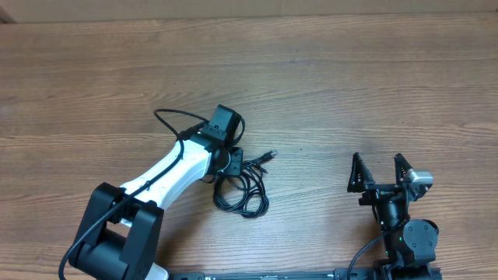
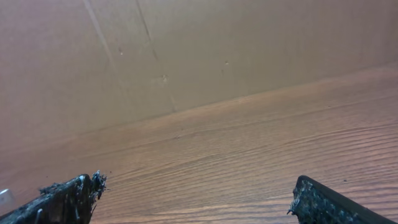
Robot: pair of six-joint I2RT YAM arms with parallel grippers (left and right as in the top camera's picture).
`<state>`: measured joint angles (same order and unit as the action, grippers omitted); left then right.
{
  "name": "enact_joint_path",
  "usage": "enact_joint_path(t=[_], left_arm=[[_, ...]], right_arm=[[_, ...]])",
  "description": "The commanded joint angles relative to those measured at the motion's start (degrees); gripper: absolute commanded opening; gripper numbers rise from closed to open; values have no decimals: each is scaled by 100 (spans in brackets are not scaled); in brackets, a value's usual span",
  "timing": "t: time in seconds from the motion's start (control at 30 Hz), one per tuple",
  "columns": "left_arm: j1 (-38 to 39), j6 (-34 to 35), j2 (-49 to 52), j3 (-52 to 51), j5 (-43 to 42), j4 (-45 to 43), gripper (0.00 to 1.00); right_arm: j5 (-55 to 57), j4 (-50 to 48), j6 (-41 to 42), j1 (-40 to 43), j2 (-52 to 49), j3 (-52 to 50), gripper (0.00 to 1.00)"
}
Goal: Untangle cables
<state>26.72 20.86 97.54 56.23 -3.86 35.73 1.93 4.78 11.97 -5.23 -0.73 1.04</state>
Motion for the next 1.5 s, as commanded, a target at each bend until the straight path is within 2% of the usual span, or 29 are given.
enact_joint_path(t=[0.0, 0.2, 0.5, 0.53, 0.67, 0.87, 1.2, 1.47], left_arm=[[33, 0, 61, -70, -286, -50, 23], [33, -7, 61, -70, -321, -17, 19], [33, 20, 61, -262, -321, 55, 29], [33, 46, 61, -330, -326, 11, 29], [33, 146, 61, -455, -328, -59, 13], [33, 146, 61, -455, -337, -280, 5], [31, 131, 9, -389, -367, -258, 4], [33, -866, -739, -9, -367, -234, 4]], right_arm=[[55, -13, 4, 0, 57, -57, 100], [55, -13, 4, 0, 57, -57, 100], [55, -13, 2, 0, 57, -57, 100], [55, -13, 2, 0, 57, -57, 100], [55, -13, 4, 0, 57, -57, 100], [55, -13, 4, 0, 57, -57, 100], [55, -13, 2, 0, 57, -57, 100], [55, -13, 2, 0, 57, -57, 100]])
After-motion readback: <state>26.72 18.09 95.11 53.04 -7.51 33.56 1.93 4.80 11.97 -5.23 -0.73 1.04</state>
